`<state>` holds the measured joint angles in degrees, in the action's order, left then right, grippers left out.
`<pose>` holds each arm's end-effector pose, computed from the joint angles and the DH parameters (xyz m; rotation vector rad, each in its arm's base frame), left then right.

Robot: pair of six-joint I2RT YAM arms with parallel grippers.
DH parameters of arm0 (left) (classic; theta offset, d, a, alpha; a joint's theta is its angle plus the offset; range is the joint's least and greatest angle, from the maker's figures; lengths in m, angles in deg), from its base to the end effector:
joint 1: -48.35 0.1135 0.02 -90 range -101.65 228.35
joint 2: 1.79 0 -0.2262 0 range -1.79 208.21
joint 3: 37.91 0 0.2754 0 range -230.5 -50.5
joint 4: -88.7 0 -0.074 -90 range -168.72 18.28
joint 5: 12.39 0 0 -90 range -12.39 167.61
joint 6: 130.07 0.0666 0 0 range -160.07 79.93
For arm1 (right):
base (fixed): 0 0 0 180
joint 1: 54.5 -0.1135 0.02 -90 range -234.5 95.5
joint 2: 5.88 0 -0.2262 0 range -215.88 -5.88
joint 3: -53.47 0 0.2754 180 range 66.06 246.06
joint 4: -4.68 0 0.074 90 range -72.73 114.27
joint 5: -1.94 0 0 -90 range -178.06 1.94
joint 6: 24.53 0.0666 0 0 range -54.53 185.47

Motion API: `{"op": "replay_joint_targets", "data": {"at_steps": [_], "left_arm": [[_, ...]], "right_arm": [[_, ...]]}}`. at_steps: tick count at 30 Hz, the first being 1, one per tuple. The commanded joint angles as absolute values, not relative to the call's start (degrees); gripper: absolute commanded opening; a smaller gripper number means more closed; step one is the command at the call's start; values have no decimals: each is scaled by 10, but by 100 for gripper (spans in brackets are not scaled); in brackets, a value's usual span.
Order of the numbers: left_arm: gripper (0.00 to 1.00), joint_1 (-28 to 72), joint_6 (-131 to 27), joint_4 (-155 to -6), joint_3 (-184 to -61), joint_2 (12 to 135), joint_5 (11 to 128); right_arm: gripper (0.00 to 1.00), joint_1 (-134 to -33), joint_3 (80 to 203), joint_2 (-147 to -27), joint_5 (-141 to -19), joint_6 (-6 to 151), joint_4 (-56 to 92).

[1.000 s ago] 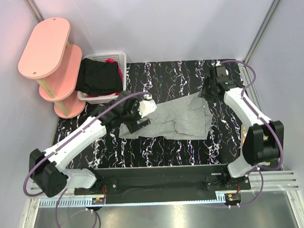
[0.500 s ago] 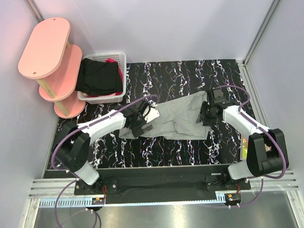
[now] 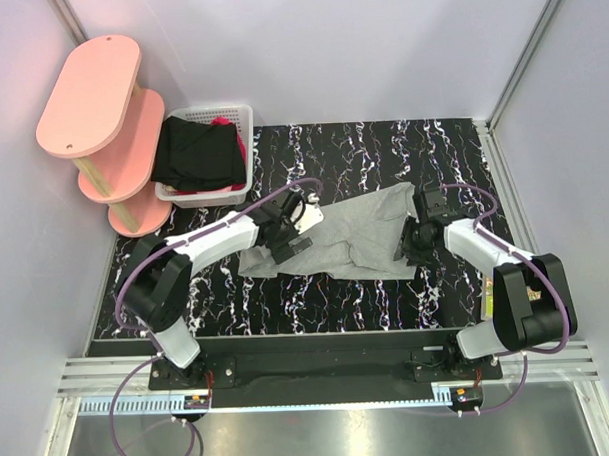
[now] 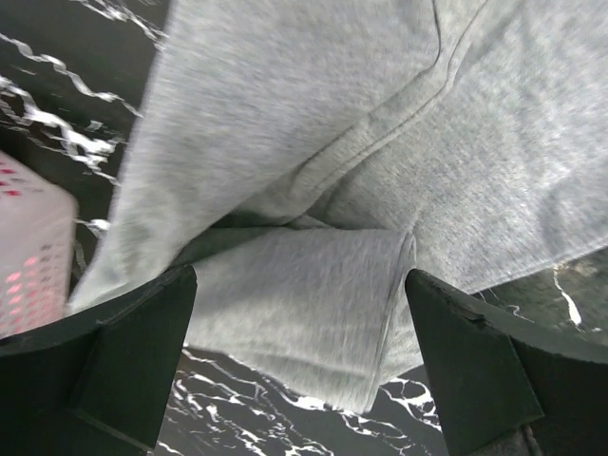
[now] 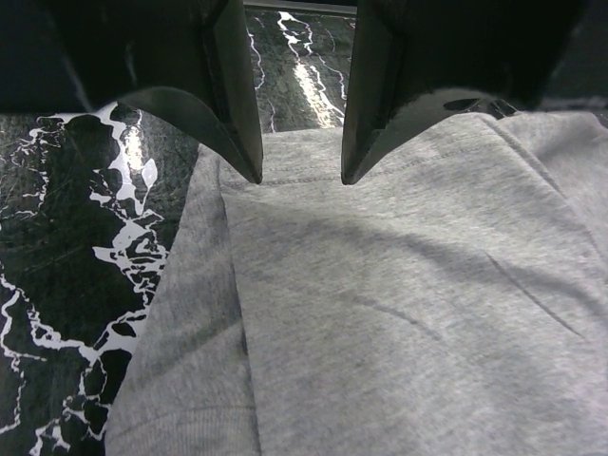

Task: Fold and stack the t-shirts
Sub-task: Flatten out the tshirt

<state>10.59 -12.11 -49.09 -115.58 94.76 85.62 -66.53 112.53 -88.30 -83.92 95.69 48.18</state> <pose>0.3014 -0.2217 0.1266 1.3844 2.2305 0.1253 0.2906 0.0668 0.0994 0.4184 2.7437 0.2983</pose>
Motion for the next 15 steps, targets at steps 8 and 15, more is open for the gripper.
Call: {"op": "replay_joint_targets", "data": {"at_steps": [8, 15], "left_arm": [[98, 135, -135, -530, -1167, 988, 857], [60, 144, -131, -519, -1169, 976, 849]], "right_arm": [[48, -668, 1112, -875, -835, 958, 465], [27, -668, 1122, -912, -837, 954, 453]]}}
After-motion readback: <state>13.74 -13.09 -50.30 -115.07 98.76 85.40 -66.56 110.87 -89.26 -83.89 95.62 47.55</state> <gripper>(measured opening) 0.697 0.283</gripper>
